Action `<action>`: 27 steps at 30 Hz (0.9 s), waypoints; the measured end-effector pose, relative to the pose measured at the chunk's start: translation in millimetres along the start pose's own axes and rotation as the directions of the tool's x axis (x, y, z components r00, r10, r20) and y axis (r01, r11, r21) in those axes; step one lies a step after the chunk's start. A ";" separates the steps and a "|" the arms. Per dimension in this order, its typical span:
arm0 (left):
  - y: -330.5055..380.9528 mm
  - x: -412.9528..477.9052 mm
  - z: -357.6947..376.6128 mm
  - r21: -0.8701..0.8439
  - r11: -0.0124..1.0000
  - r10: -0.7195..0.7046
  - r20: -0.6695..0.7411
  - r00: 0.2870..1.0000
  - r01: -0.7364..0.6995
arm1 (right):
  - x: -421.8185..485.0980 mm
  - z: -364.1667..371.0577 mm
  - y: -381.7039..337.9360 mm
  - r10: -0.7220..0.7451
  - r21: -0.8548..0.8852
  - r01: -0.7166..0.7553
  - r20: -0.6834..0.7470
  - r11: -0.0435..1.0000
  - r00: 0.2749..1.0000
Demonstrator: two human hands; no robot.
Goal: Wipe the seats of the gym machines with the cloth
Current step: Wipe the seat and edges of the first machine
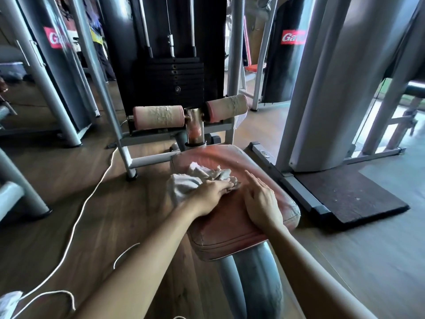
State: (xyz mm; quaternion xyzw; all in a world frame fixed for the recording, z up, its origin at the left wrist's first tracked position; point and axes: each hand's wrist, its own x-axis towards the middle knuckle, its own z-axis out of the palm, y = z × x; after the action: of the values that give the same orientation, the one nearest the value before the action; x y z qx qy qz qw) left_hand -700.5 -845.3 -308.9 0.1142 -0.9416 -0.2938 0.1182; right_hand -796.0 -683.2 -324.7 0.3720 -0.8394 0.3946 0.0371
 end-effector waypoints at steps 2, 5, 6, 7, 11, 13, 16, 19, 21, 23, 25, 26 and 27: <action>-2.5 -11.1 -5.9 0.024 0.996 0.083 -0.066 0.994 -0.082 | -1.3 -1.0 -0.9 0.015 0.025 -0.014 -0.019 1.000 1.000; -22.1 -27.9 -15.1 0.209 0.978 0.041 -0.302 0.952 0.024 | 1.0 1.0 -0.6 -0.007 -0.046 0.008 0.005 0.999 1.000; -26.7 -36.0 -18.1 0.260 0.958 -0.023 -0.344 0.939 0.118 | 2.1 1.9 -0.4 -0.028 -0.102 0.033 0.049 0.994 0.998; -31.5 -41.9 -19.1 0.252 0.942 -0.132 -0.328 0.935 0.221 | 3.3 3.0 -0.5 -0.050 -0.172 0.069 0.111 0.983 0.993; -40.1 -41.0 -8.5 0.086 0.940 -0.310 -0.185 0.933 0.329 | 6.6 4.2 -5.6 -0.037 -0.373 0.179 0.358 0.911 0.933; -37.8 -32.7 2.6 0.131 0.963 -0.214 -0.158 0.964 0.235 | 5.6 0.0 -7.3 -0.036 -0.318 0.147 0.332 0.937 0.943; -23.6 -24.9 6.8 0.089 0.990 -0.107 -0.022 0.994 0.109 | 1.9 -10.3 -1.2 -0.006 -0.164 0.033 0.160 0.986 0.987; -19.1 -26.5 0.2 -0.236 0.971 -0.045 -0.065 0.997 0.028 | -1.5 -16.5 9.9 -0.037 -0.168 0.076 0.224 0.983 0.974; -22.4 -30.4 1.3 -0.424 0.904 -0.149 -0.215 0.965 0.046 | -4.8 -17.1 13.5 -0.085 -0.270 0.189 0.352 0.944 0.932; -27.0 -32.0 8.5 -0.451 0.892 -0.195 -0.369 0.909 0.008 | -5.7 -16.0 14.2 -0.149 -0.298 0.252 0.329 0.921 0.932; -32.4 -30.5 18.6 -0.488 0.871 -0.213 -0.462 0.861 -0.047 | -5.1 -17.8 11.4 -0.176 -0.312 0.246 0.237 0.918 0.956; -35.2 -29.1 21.5 -0.516 0.855 -0.243 -0.492 0.836 -0.056 | -5.5 -18.8 11.9 -0.173 -0.331 0.237 0.212 0.913 0.962; -38.1 -27.3 23.3 -0.533 0.844 -0.271 -0.518 0.811 -0.059 | -7.1 -20.2 13.8 -0.170 -0.353 0.227 0.186 0.908 0.968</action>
State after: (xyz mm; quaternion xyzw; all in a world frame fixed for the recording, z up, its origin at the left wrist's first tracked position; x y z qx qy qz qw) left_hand -675.8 -855.7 -353.9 0.2151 -0.7357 -0.4976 0.4060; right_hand -804.6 -659.3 -322.1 0.4707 -0.8568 0.1934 0.0829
